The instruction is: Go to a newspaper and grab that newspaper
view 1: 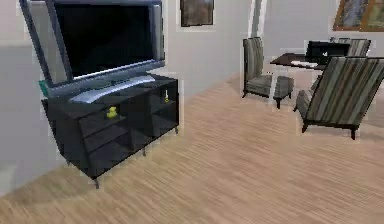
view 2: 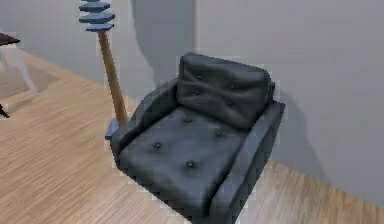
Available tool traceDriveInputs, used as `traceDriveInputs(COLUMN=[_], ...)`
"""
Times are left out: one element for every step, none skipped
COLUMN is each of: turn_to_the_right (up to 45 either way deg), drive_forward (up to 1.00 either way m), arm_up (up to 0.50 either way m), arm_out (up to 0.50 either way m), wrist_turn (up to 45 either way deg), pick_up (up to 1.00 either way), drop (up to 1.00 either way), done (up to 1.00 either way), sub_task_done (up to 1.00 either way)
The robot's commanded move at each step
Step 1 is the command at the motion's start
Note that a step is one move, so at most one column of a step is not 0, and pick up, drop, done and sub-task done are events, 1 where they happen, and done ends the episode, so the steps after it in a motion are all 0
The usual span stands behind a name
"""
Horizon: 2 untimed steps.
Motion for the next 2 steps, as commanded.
traceDriveInputs(turn_to_the_right=[42.0,0.0], drive_forward=[0.00,1.00], arm_up=[0.00,0.00], arm_out=[0.00,0.00], wrist_turn=[0.0,0.0], pick_up=[0.00,0.00], drop=[0.00,0.00], done=[0.00,0.00], sub_task_done=[0.00,0.00])
